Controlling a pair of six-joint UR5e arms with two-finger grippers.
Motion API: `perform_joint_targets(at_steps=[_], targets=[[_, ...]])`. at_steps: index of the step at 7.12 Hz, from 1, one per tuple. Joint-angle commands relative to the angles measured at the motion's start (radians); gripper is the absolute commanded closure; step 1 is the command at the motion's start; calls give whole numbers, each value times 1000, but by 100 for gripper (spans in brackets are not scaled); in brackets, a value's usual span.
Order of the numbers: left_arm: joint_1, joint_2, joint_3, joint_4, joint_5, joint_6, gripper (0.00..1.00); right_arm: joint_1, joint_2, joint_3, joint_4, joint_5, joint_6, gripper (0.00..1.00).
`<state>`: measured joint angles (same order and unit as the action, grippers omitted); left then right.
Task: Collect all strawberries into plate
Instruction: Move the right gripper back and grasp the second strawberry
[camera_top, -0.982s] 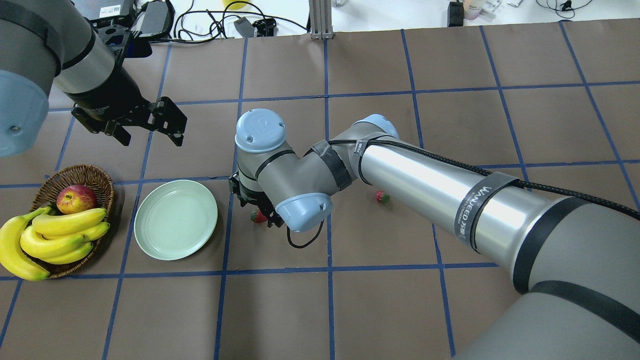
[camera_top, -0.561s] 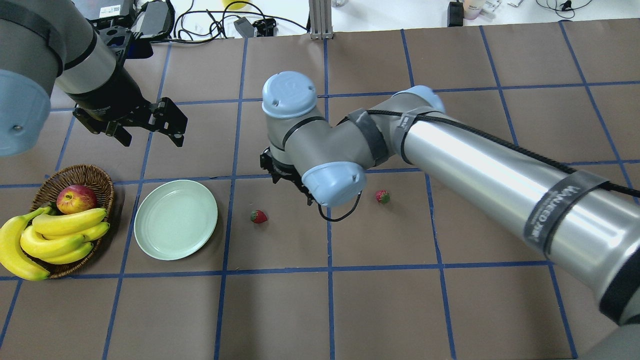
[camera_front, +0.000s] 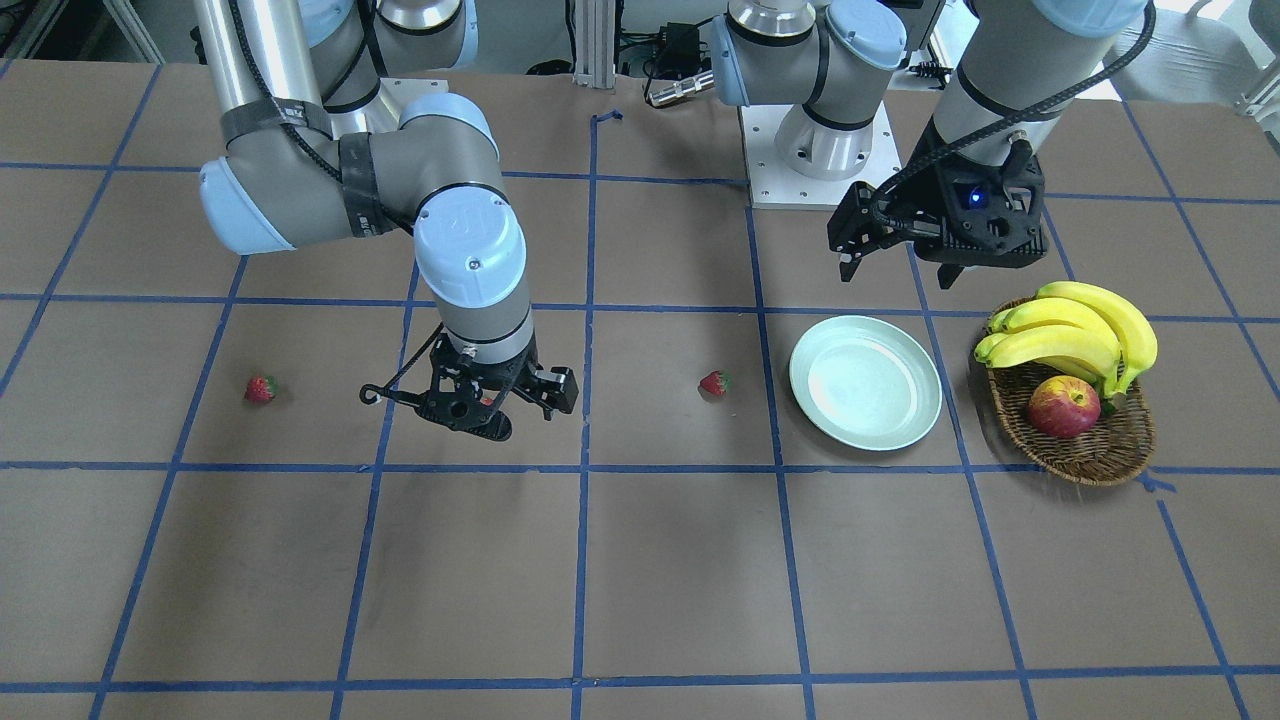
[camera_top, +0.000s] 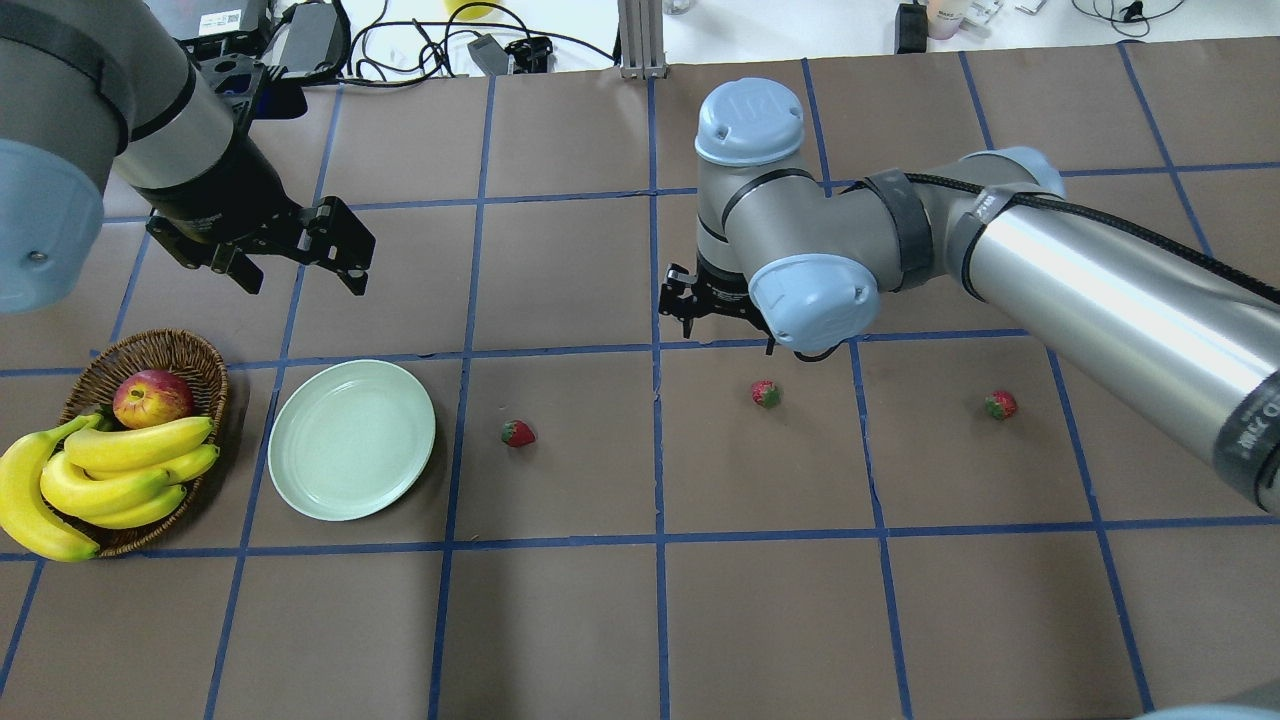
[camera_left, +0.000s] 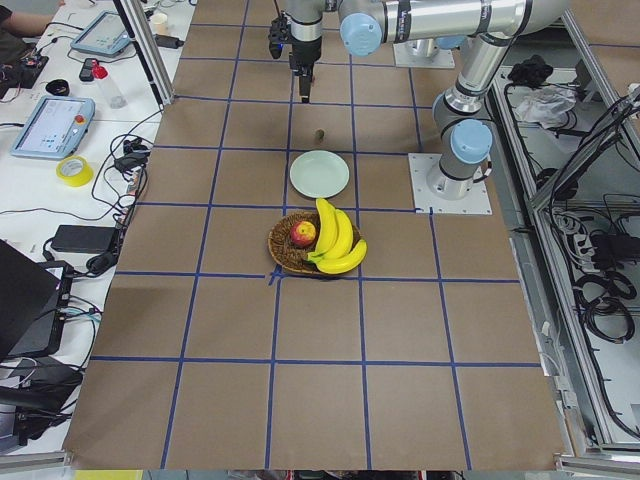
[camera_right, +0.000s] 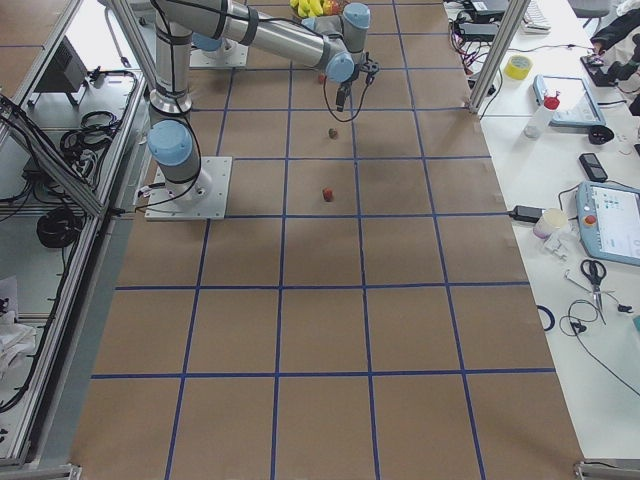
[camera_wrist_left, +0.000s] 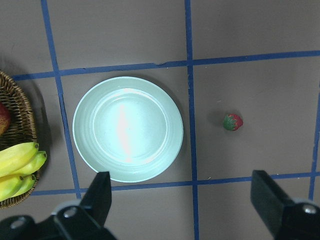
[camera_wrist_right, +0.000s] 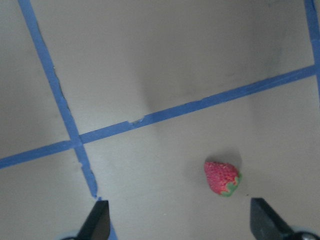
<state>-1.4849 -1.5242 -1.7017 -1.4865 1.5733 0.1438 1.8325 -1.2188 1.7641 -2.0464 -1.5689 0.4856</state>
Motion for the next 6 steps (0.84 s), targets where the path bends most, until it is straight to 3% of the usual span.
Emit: perform_joint_targets(at_steps=[1, 3, 4, 5, 6], targets=[[0, -2, 0, 0, 1, 0, 0, -35, -8, 139, -119, -31, -171, 4], [0, -1, -1, -1, 1, 0, 0, -38, -1, 237, -284, -19, -162, 9], [0, -1, -1, -1, 1, 0, 0, -38, 2, 239, -290, -20, -159, 20], [0, -1, -6, -1, 1, 0, 0, -38, 4, 239, -290, -17, -151, 45], [0, 1, -9, 0, 1, 0, 0, -38, 7, 238, -290, -16, -141, 61]])
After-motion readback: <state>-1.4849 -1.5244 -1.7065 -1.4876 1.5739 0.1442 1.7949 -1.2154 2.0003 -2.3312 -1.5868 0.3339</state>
